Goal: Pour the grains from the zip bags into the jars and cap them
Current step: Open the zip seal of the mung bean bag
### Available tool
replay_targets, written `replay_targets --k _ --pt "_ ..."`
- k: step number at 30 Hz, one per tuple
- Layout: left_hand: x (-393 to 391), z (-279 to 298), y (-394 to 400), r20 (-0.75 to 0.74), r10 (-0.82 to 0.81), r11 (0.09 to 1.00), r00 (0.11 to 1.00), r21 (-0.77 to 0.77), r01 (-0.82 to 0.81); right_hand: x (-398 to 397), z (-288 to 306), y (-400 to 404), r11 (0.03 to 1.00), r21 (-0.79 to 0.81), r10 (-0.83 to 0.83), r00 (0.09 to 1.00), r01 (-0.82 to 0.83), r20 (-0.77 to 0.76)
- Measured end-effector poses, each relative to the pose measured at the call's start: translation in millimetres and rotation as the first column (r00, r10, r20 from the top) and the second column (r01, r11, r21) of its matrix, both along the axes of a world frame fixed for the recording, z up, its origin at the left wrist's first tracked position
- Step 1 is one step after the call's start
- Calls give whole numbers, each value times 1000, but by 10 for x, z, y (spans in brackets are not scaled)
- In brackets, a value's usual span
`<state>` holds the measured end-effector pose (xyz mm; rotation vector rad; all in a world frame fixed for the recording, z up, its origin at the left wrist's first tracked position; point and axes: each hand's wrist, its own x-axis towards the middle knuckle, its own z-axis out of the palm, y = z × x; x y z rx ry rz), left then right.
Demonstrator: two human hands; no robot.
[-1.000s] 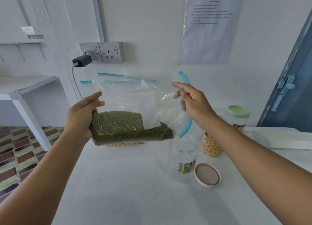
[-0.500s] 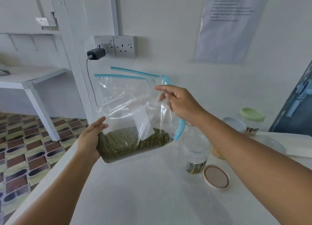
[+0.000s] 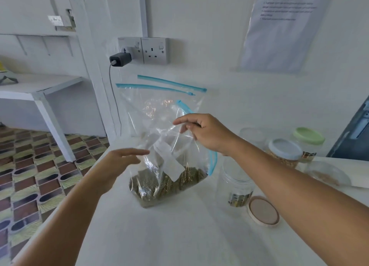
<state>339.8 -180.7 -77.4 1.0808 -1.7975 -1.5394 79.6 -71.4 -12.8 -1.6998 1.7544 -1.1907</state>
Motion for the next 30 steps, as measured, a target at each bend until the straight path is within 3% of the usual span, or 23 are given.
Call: replay_targets --k 5,13,18,24,30 --pt "-207 616 40 -48 -146 970 988 -205 134 34 1 10 999 19 48 998 -49 49" --pt "-678 926 -193 26 -330 927 944 -182 329 80 21 94 993 5 115 991 -116 73" --pt "-694 932 -219 -127 -193 961 973 -225 161 62 79 215 992 60 113 992 -110 -55" --pt "-554 842 -330 -296 -4 998 955 -64 -16 -52 139 388 944 317 207 908 -88 -364" --pt "-534 805 -389 -359 98 995 928 17 -99 -68 64 389 933 357 208 873 -42 -442"
